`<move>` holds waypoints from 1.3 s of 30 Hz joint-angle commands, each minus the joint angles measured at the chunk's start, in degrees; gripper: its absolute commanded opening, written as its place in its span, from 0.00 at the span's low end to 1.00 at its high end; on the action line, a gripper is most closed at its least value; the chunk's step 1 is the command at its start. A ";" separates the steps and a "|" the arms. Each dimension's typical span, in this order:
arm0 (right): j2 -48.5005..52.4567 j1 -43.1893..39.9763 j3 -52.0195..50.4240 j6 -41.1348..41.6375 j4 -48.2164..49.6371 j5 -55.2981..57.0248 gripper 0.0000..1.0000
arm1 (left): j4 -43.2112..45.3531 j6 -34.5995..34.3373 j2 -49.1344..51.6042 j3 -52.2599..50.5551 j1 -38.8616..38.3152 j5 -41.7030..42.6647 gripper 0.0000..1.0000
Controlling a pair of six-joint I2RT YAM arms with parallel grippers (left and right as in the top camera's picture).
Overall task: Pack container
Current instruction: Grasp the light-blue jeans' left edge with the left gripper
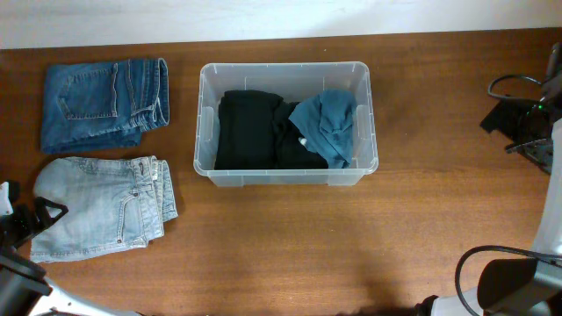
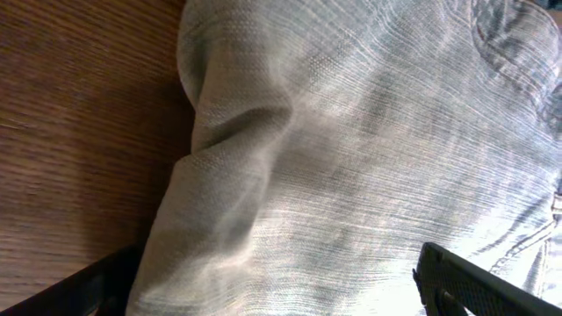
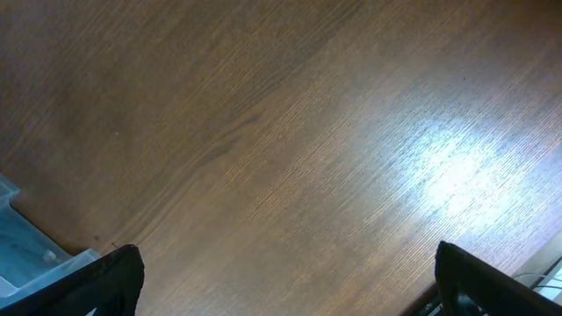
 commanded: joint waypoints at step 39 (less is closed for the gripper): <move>-0.87 -0.20 -0.17 0.50 0.00 0.09 0.99 | 0.33 0.83 2.99 -1.33 -7.65 0.17 0.08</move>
